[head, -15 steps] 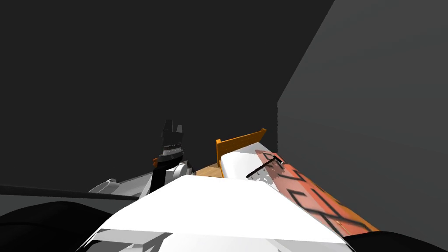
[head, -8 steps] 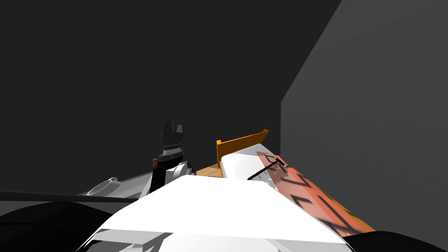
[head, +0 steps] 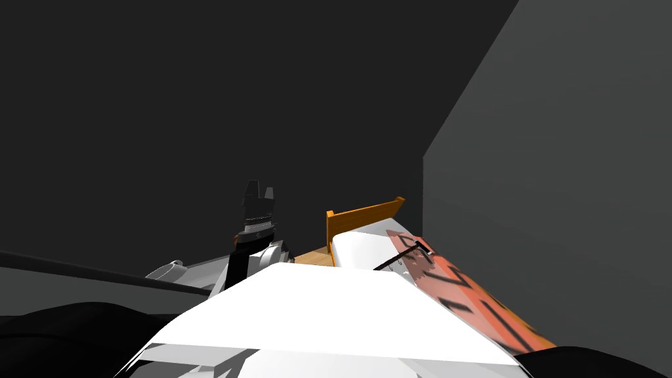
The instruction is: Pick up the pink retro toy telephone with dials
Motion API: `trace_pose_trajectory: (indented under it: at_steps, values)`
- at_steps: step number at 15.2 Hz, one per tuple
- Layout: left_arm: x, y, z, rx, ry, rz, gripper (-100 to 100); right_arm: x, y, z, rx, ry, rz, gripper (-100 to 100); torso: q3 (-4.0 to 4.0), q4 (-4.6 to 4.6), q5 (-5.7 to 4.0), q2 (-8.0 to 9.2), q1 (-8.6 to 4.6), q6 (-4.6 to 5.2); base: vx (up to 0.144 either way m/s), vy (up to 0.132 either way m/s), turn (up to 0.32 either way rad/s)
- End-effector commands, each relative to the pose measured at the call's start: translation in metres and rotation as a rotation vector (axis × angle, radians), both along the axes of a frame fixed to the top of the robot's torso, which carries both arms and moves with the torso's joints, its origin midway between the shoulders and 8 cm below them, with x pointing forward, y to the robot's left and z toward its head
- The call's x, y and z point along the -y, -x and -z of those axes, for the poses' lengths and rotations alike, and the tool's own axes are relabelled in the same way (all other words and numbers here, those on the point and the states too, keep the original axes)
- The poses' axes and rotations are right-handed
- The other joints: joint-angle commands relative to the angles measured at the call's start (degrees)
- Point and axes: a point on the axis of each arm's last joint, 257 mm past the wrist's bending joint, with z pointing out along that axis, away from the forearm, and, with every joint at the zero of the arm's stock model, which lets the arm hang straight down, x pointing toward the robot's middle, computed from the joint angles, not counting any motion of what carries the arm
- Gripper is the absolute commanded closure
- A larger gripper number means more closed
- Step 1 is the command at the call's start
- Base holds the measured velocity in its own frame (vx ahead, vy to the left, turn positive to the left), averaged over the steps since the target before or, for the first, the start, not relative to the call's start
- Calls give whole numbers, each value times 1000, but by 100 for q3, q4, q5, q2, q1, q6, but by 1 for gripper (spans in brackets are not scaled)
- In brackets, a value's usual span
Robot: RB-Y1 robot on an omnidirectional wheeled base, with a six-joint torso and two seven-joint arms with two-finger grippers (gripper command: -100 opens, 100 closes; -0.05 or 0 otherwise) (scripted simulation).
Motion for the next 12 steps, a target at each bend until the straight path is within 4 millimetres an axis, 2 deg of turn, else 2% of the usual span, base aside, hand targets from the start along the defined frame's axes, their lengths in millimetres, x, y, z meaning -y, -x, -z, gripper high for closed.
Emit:
trace_pose_trajectory:
  at_steps: [1, 2, 3, 4, 8, 9, 10, 12]
  values:
    - [0, 0, 0, 0, 0, 0, 0, -10, 7, 3, -6, -29, 43, -100, 0, 0, 0, 0, 0, 0, -1, -1, 15]
    - [0, 0, 0, 0, 0, 0, 0, -18, 11, 4, -9, -45, 64, -100, -2, -1, -1, -4, 0, 0, 2, 1, 12]
    - [0, 0, 0, 0, 0, 0, 0, -10, 7, 2, -6, -28, 46, -100, -4, -2, 0, -7, 0, 0, 0, 0, 0]
    - [0, 0, 0, 0, 0, 0, 0, -19, -5, 8, -1, -30, 38, -100, -5, -2, 0, -8, 0, -1, -25, -10, -71]
    - [0, 0, 0, 0, 0, 0, 0, -33, -30, 18, 11, -27, 14, -100, 8, 3, -3, 16, -12, 0, -67, -27, -103]
    - [0, 0, 0, 0, 0, 0, 0, -33, -30, 18, 11, -27, 14, -100, 7, 3, -2, 15, -15, -1, -39, -16, -36]
    - [0, 0, 0, 0, 0, 0, 0, -41, -43, 22, 18, -25, 1, -100, 5, 2, -2, 13, -17, -1, -55, -23, -87]
    - [0, 0, 0, 0, 0, 0, 0, -49, -56, 26, 24, -24, -13, -100, 7, 3, -1, 22, -28, 0, -89, -40, -113]
